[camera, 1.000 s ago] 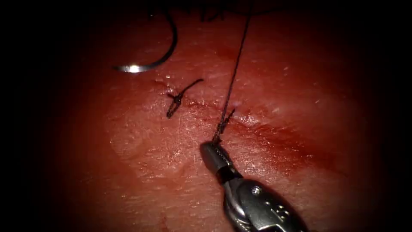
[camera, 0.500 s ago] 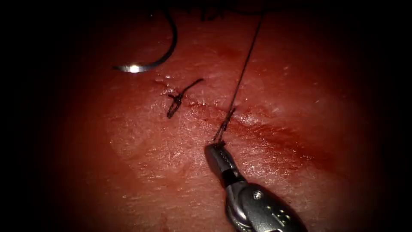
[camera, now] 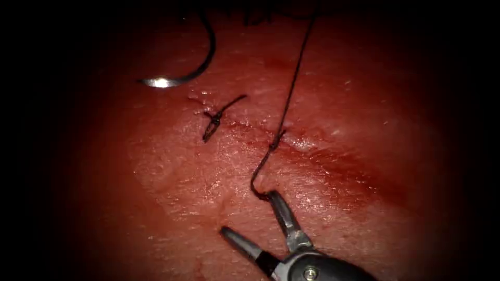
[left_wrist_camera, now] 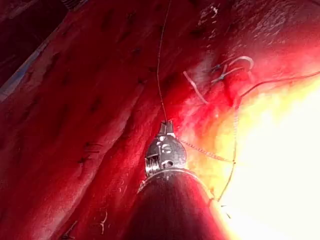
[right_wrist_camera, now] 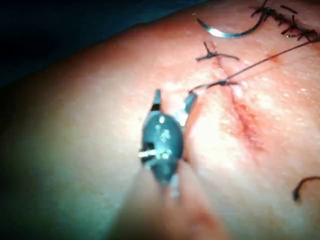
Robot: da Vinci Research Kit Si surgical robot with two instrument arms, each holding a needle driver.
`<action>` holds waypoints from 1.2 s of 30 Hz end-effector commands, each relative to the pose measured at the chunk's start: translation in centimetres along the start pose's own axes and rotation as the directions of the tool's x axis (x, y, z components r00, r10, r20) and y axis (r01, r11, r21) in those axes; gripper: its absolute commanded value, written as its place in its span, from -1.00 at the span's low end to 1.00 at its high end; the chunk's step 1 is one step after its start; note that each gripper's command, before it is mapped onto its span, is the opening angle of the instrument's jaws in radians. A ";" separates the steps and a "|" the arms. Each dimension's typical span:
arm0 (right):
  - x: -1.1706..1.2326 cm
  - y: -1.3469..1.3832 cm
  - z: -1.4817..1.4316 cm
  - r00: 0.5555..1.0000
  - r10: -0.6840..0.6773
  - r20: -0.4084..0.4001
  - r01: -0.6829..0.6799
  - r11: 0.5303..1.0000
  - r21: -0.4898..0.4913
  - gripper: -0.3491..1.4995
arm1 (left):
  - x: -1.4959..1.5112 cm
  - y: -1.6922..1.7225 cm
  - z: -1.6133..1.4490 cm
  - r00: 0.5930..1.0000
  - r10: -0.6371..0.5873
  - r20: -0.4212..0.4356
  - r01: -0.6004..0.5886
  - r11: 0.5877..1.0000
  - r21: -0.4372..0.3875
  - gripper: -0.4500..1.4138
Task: Wound Closure
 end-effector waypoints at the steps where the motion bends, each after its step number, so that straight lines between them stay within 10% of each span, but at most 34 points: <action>1: 0.09 -0.02 -0.03 1.000 -0.016 0.010 0.015 0.998 0.054 0.62 | 0.05 0.00 0.03 1.000 -0.004 -0.005 0.004 1.000 -0.008 -1.00; 10: 0.68 0.50 -0.28 0.989 0.149 0.010 -0.149 0.979 0.140 0.62 | 0.75 0.42 -0.55 0.996 -0.087 -0.015 0.086 0.994 -0.066 -1.00; 22: 0.19 1.28 0.34 0.966 0.228 0.121 -0.244 0.960 0.138 0.80 | 1.64 0.82 -1.18 0.986 -0.168 -0.005 0.167 0.982 -0.091 -1.00; 36: 0.03 1.20 0.94 0.962 0.228 0.148 -0.255 0.945 0.206 0.87 | 2.03 1.12 -1.38 0.988 -0.151 -0.002 0.150 0.984 -0.092 -1.00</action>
